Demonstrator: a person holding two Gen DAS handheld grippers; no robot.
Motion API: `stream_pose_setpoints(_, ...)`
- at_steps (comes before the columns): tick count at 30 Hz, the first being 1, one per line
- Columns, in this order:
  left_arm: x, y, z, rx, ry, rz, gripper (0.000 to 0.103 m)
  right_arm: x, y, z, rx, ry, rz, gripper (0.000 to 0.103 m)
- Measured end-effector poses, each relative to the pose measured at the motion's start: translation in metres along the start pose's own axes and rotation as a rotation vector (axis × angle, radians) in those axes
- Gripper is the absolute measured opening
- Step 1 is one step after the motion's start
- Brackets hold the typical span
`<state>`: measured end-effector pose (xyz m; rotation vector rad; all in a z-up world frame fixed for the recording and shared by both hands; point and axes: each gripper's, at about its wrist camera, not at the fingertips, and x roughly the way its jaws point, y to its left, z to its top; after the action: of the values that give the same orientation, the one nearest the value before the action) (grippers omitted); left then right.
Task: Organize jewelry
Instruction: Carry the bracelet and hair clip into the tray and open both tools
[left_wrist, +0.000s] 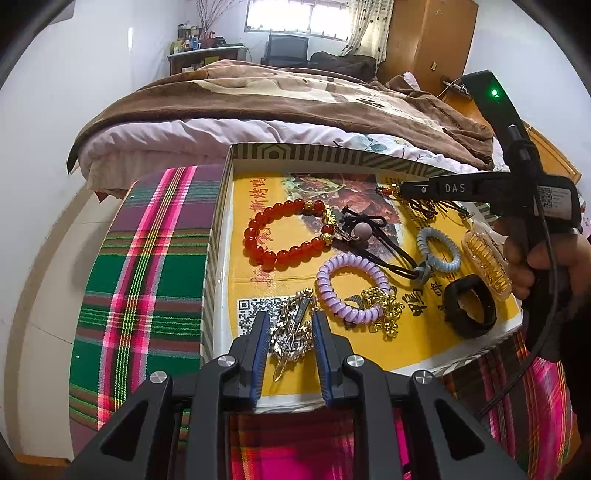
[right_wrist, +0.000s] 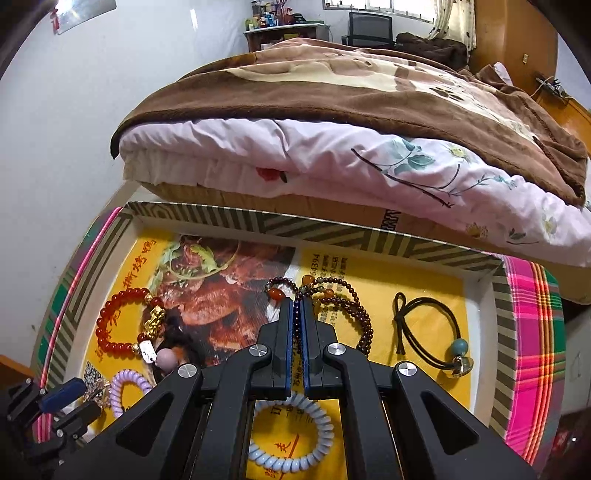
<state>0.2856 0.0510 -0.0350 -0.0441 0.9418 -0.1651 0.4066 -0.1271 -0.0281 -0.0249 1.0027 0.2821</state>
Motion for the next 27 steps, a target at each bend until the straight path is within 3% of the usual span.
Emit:
stream_pose_setpoints(5, 0.0, -0.003, 0.0, -0.002, 0.0, -0.001, 0.029, 0.002, -0.004, -0.001, 0.016, 0.007, 0.01, 0.004)
stream_pose_setpoints(11, -0.001, -0.003, 0.001, -0.007, -0.002, -0.006, 0.035, 0.0, -0.002, -0.002, 0.009, 0.006, 0.011, 0.013)
stream_pose_setpoints(13, -0.002, -0.004, 0.002, -0.001, -0.006, -0.01, 0.043, -0.001, -0.002, -0.003, 0.009, 0.003, 0.01, 0.014)
stream_pose_setpoints(20, -0.007, -0.004, 0.003, -0.005, -0.014, -0.006, 0.054, -0.009, -0.001, -0.006, 0.011, -0.015, 0.017, 0.017)
stream_pose_setpoints(27, -0.016, -0.009, 0.004, -0.005, -0.027, 0.013, 0.07, -0.019, -0.001, -0.008, 0.015, -0.031, 0.029, 0.035)
